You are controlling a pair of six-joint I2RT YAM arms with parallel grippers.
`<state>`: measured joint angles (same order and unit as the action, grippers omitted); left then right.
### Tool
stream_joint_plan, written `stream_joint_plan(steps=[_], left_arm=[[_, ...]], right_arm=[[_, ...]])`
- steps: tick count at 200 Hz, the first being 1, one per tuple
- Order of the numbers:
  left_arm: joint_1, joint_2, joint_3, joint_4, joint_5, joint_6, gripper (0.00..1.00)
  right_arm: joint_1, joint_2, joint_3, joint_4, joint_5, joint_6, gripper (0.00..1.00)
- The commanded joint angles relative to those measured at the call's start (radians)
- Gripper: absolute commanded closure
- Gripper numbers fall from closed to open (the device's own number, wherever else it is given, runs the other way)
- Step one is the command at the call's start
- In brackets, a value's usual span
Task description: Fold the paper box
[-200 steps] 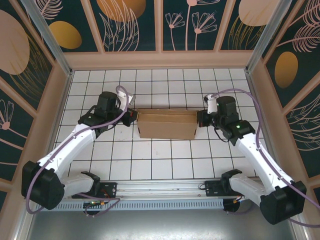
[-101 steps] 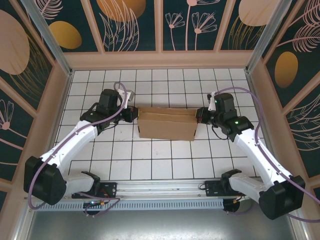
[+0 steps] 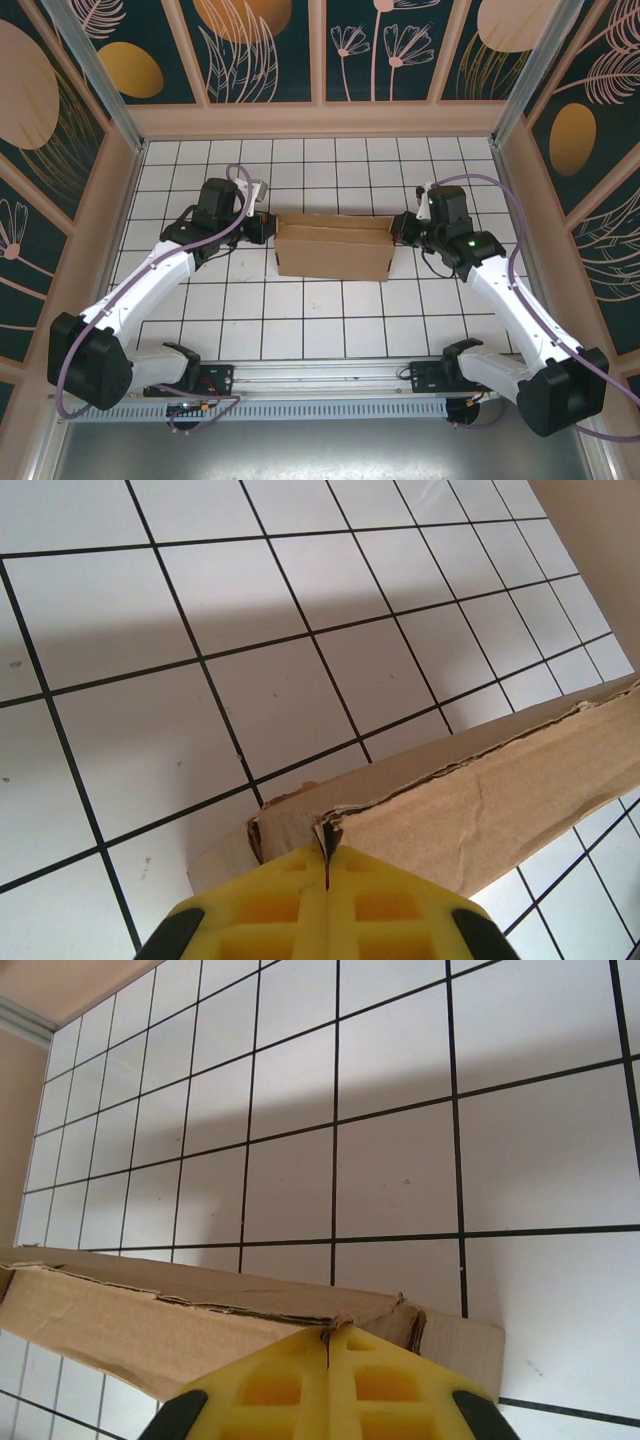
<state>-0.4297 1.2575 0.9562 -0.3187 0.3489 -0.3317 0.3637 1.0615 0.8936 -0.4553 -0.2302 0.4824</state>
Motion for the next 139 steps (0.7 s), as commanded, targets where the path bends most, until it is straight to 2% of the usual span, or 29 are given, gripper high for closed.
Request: stream_joint_plan(steps=[1,16,70,139], left_arm=[[-0.016,0.017,0.01,-0.055,0.068,-0.003,1.0],[-0.015,0.019,0.01,-0.061,0.065,0.0,1.0],[-0.016,0.002,0.01,-0.079,0.051,0.011,1.0],[-0.015,-0.012,0.035,-0.112,0.007,0.035,1.0]], right_arm=[[0.027,0.017,0.024,0.04,-0.14,0.059,1.0],[0.026,0.017,0.025,0.034,-0.135,0.042,1.0],[0.027,-0.017,0.022,-0.074,0.015,-0.152,1.0],[0.026,-0.071,-0.03,-0.068,0.053,-0.234,1.0]])
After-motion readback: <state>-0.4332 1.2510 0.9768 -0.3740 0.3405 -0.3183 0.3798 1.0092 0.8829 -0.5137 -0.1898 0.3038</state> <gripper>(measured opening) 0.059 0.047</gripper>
